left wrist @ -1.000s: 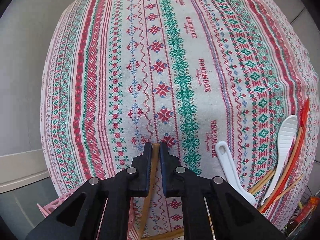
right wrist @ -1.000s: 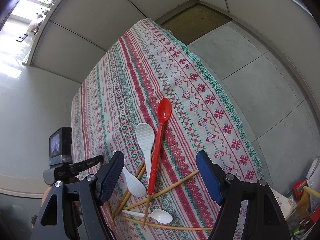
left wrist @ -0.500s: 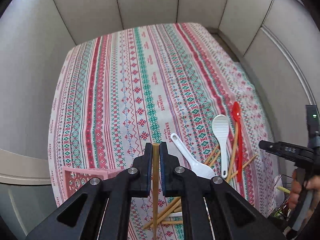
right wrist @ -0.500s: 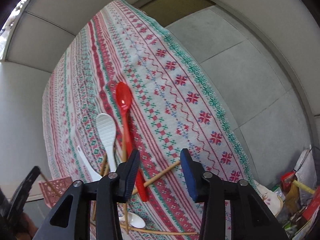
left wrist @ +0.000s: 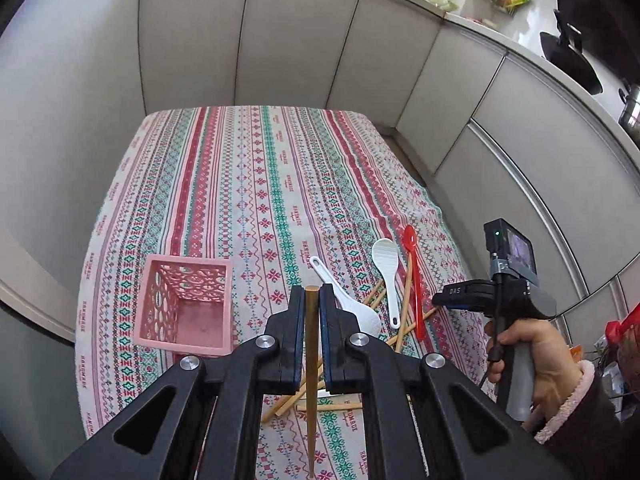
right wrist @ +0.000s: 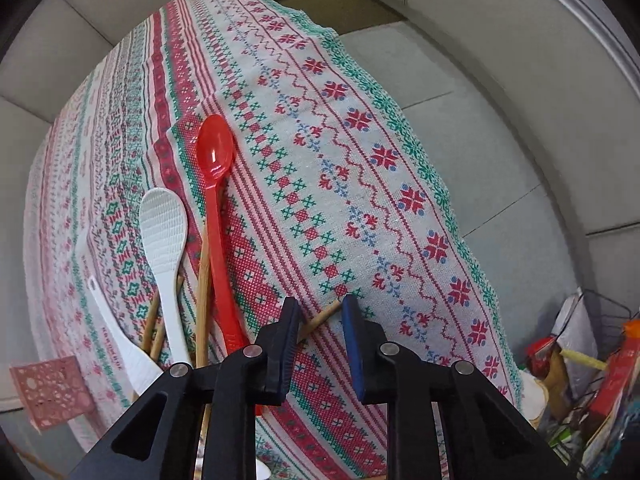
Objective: Organize utensils
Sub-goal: 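Lift the chopstick with the left gripper and lower it into the pink holder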
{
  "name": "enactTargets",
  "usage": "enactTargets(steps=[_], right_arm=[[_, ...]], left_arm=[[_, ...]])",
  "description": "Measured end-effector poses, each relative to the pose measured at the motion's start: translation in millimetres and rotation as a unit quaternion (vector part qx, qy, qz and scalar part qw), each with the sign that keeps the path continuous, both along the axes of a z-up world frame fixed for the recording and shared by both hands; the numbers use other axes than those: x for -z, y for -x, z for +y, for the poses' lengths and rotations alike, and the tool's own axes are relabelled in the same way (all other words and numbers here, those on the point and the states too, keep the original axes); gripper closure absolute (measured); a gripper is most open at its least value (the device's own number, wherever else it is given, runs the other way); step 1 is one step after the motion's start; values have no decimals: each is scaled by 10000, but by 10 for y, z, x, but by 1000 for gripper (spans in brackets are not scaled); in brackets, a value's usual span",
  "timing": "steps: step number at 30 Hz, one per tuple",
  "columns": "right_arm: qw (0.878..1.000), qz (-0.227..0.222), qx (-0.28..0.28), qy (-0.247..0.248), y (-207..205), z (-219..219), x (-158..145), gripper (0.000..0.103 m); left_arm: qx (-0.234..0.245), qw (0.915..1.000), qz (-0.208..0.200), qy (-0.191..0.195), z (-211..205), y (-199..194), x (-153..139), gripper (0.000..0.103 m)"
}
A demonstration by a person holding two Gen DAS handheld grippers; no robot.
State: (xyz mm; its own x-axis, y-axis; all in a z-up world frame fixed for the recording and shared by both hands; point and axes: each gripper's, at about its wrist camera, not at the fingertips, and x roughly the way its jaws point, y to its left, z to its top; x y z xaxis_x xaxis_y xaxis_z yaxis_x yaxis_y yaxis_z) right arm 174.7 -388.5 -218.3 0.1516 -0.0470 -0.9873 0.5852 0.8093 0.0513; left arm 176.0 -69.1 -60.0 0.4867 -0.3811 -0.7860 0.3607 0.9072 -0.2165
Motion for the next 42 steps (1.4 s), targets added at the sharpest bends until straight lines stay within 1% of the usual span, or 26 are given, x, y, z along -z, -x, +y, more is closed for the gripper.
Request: enactTargets(steps=[1,2,4,6,8,10,12,16,23,27,32,34,38,40,42], right_arm=[[9999,-23,-52,146,-18,51,-7,81],[9997,-72,-73,216,-31,86,-14,85],[9996,-148,-60,247,-56,122,-26,88],[9995,-313,3,51,-92,125,-37,92],[9980,-496,155,-363,-97,62,-42,96],[9952,-615,266,-712,-118,16,-33,97],[9934,-763,309,-798,-90,-23,-108,98],[9880,-1209,198,-941,-4,-24,-378,98],[9748,-2102,-251,-709,214,177,-1038,99],[9616,-2633,-637,-448,368,327,-1436,99],[9393,-3265,-1048,-108,607,536,-1878,99],[9288,-3525,-1142,-80,662,600,-2032,99],[9052,-4050,-1284,-56,738,718,-2325,99],[8935,-4283,-1348,-82,758,785,-2441,99],[8835,-4466,-1404,-148,758,858,-2526,99]], left_arm=[[4,10000,-12,28,28,14,-9,96],[-6,10000,-35,70,55,26,-29,96],[-2,9999,-73,97,97,61,-56,96],[-38,9999,-95,94,135,68,-60,96],[-81,9999,-75,118,186,55,-45,96],[-150,9997,-63,159,243,43,-43,96],[-201,9996,-101,162,297,35,-58,96],[-304,9990,-225,257,417,47,-117,96],[-444,9961,-567,508,565,121,-321,96],[-499,9939,-761,625,631,165,-441,96],[-516,9893,-1124,769,709,294,-671,96],[-540,9862,-1319,844,745,354,-794,96],[-642,9765,-1840,921,833,454,-1068,96],[-820,9693,-2148,867,864,471,-1167,96],[-966,9636,-2347,835,903,452,-1224,96]])
